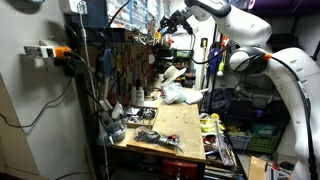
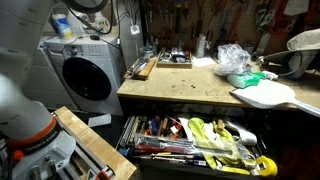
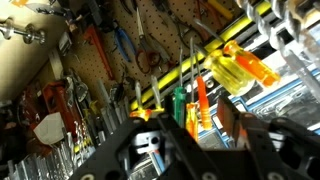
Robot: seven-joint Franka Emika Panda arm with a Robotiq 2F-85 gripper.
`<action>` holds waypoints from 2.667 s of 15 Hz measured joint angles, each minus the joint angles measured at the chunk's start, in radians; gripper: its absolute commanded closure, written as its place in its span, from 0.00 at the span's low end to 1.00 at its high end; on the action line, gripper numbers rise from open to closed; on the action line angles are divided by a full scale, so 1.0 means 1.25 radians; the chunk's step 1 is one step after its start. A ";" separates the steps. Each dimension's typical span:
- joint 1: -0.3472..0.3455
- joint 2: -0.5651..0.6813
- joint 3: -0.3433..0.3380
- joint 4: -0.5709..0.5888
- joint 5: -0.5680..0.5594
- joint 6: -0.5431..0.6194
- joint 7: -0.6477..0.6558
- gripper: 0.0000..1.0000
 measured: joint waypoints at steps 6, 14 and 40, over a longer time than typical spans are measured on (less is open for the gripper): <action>0.001 0.000 0.009 0.000 0.008 0.007 0.001 0.53; 0.012 0.000 0.009 0.000 0.008 0.041 0.059 0.64; 0.027 0.015 0.030 0.000 0.008 0.068 -0.050 0.69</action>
